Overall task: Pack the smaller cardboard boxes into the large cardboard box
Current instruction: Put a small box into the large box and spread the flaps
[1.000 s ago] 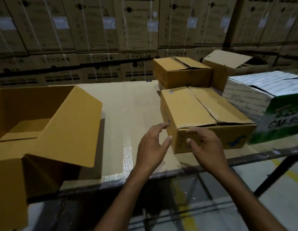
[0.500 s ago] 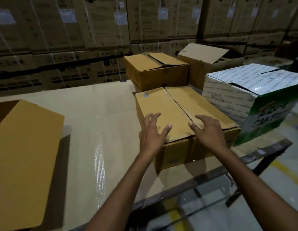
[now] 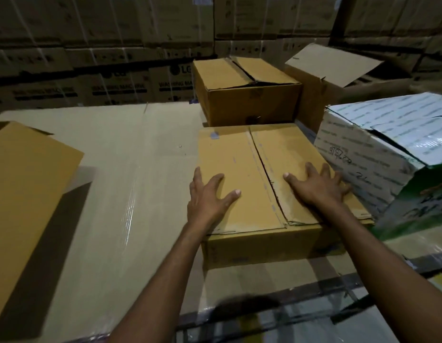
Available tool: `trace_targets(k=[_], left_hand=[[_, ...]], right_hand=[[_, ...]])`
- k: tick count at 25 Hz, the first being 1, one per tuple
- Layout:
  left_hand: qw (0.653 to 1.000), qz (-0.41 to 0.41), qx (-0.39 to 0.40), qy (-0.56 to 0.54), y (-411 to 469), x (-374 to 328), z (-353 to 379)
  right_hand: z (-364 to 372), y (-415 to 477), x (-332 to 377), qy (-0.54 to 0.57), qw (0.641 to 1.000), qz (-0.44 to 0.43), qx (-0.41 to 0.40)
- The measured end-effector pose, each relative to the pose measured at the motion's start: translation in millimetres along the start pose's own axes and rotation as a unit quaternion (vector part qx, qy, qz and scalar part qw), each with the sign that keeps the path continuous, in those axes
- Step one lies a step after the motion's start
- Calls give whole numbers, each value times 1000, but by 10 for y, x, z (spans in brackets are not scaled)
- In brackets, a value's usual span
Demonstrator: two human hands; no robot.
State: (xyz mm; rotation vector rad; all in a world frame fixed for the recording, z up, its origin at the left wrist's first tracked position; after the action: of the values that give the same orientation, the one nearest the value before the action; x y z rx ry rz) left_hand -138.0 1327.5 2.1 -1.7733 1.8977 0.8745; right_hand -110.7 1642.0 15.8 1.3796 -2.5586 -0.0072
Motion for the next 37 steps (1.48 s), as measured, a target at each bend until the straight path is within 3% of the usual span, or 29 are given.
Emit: trace_targets(k=[3,7,10,14,18,24,30,37], left_hand=[[999,-38,6,-17,30,38,16],[990,-108,-28,-89,123,259,-177],[973,-187,-56,-126,105,548,-512],[960,-231,-107,-117,-84,822,-1189],[958,-199,-188,-89,-409,1030,-1791],[939,-123,-287,-142,-750,1149,-2788],[921,-4,-350,-173,-1027,933,-4081],[914,67,-381,-124,-1183,936,-5724]], right_hand=[[-56,78,-44,9,999,31,-25],[-190,105,-139,84,993,86,10],[-272,-81,57,148,988,38,13],[-361,-406,574,175,980,-66,63],[-413,-694,1143,236,958,-142,85],[-839,-1171,1806,355,903,-242,-7],[-1737,-1798,2424,405,867,-243,-157],[-2583,-2668,3412,437,831,-261,-224]])
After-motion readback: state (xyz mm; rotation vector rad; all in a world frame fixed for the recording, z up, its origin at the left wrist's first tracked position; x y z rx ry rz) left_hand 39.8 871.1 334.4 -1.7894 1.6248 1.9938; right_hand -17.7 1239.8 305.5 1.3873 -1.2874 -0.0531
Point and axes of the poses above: each hand's wrist, its own y-axis towards the middle knuckle, its own z-axis out of the palm, x = y × z, the point moved 9 cm from there along y, towards the middle knuckle, and after that the axes turned 9 degrees about -x, right-handed, at the moved point
